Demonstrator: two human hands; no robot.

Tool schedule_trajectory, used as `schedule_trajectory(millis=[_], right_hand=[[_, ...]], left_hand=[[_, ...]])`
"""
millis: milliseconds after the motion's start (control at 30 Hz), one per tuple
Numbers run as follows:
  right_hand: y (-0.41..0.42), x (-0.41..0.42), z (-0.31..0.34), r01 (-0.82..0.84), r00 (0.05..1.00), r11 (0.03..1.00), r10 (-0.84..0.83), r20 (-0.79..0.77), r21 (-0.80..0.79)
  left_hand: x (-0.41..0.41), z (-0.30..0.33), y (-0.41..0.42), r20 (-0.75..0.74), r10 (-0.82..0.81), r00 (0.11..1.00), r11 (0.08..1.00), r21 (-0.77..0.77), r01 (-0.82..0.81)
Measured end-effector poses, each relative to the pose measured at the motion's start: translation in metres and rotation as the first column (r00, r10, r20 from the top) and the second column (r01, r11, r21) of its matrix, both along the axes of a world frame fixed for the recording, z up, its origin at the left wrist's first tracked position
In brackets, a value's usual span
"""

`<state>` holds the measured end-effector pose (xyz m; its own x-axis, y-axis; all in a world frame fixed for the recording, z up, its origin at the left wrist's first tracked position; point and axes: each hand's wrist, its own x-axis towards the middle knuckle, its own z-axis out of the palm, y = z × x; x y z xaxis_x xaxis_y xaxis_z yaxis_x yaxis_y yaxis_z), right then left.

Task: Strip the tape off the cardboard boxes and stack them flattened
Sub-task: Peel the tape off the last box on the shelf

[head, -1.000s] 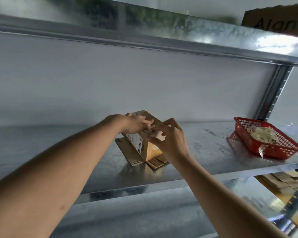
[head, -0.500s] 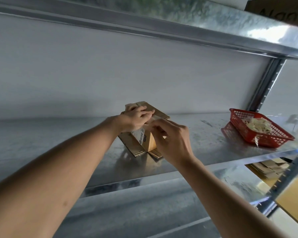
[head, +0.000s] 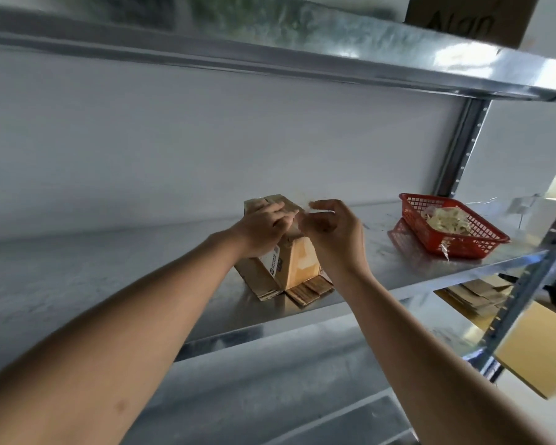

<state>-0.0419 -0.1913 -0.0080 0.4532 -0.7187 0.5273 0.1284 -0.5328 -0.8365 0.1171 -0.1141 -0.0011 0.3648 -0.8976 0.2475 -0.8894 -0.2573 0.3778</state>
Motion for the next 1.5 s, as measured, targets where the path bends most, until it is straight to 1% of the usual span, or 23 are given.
schedule_trajectory(millis=[133, 200, 267, 367, 433, 500, 567, 667, 733, 767, 867, 933, 967, 1033, 1133, 1200, 1300, 1400, 1500], right_hand=[[-0.036, -0.024, 0.001, 0.008, 1.0, 1.0, -0.007, 0.002, -0.029], [-0.056, -0.038, 0.003, 0.03, 0.999, 0.995, -0.032, -0.025, -0.094], [-0.078, -0.051, 0.006, 0.059, 0.996, 0.979, -0.072, -0.061, -0.194], [-0.107, -0.063, 0.012, 0.047, 0.994, 0.949, -0.077, -0.084, -0.311], [-0.121, -0.067, 0.013, 0.022, 0.993, 0.94, -0.059, -0.1, -0.34], [-0.132, -0.069, 0.011, -0.022, 0.994, 0.953, -0.013, -0.113, -0.301], [-0.141, -0.072, 0.009, -0.061, 0.994, 0.967, 0.036, -0.104, -0.247], [-0.149, -0.074, 0.006, -0.144, 0.987, 0.98, 0.132, -0.092, -0.138], [-0.154, -0.074, 0.006, -0.202, 0.978, 0.978, 0.198, -0.067, -0.058], [-0.158, -0.073, 0.006, -0.2, 0.978, 0.978, 0.196, -0.067, -0.064], [-0.175, -0.072, 0.008, -0.133, 0.988, 0.981, 0.121, -0.093, -0.141], [-0.186, -0.072, 0.01, -0.101, 0.991, 0.981, 0.084, -0.108, -0.163], [-0.193, -0.073, 0.011, -0.071, 0.992, 0.979, 0.049, -0.117, -0.191], [-0.207, -0.077, 0.013, 0.013, 0.991, 0.969, -0.046, -0.128, -0.245], [-0.23, -0.087, 0.016, 0.139, 0.976, 0.964, -0.173, -0.136, -0.227], [-0.243, -0.094, 0.016, 0.201, 0.961, 0.95, -0.239, -0.142, -0.239], [-0.268, -0.107, 0.019, 0.281, 0.912, 0.92, -0.344, -0.222, -0.273], [-0.29, -0.121, 0.016, 0.329, 0.844, 0.864, -0.45, -0.291, -0.381], [-0.308, -0.129, 0.011, 0.346, 0.781, 0.802, -0.534, -0.325, -0.487]], left_hand=[[-0.027, -0.003, -0.028, 0.028, 0.048, 0.998, 0.998, -0.042, -0.046], [-0.042, -0.003, -0.045, 0.053, 0.063, 0.997, 0.998, -0.029, -0.061], [-0.056, -0.003, -0.062, 0.08, 0.053, 0.995, 0.999, -0.002, -0.053], [-0.075, -0.003, -0.084, 0.017, 0.094, 0.995, 0.995, -0.032, -0.093], [-0.083, -0.006, -0.096, -0.031, 0.131, 0.991, 0.99, -0.058, -0.132], [-0.089, -0.006, -0.106, -0.033, 0.2, 0.979, 0.974, -0.104, -0.203], [-0.091, -0.007, -0.112, 0.005, 0.243, 0.97, 0.961, -0.139, -0.24], [-0.092, -0.008, -0.118, 0.029, 0.166, 0.986, 0.983, -0.08, -0.163], [-0.09, -0.005, -0.123, -0.005, 0.176, 0.984, 0.984, -0.032, -0.176], [-0.087, -0.004, -0.127, -0.008, 0.179, 0.984, 0.983, -0.025, -0.179], [-0.084, -0.005, -0.143, -0.003, 0.155, 0.988, 0.988, -0.007, -0.155], [-0.086, -0.005, -0.157, -0.045, 0.147, 0.988, 0.988, -0.048, -0.149], [-0.088, -0.004, -0.164, -0.09, 0.156, 0.984, 0.983, -0.082, -0.164], [-0.088, -0.002, -0.178, -0.106, 0.126, 0.986, 0.984, -0.109, -0.138], [-0.085, 0.0, -0.198, -0.069, 0.0, 0.998, 0.999, -0.038, -0.003], [-0.083, 0.002, -0.204, -0.051, -0.009, 0.999, 1.0, 0.004, 0.009], [-0.082, 0.005, -0.218, -0.042, -0.023, 0.999, 0.999, 0.038, 0.025], [-0.08, 0.008, -0.228, -0.099, -0.056, 0.994, 0.997, 0.05, 0.061], [-0.077, 0.013, -0.236, -0.209, -0.074, 0.975, 0.997, -0.006, 0.074]])
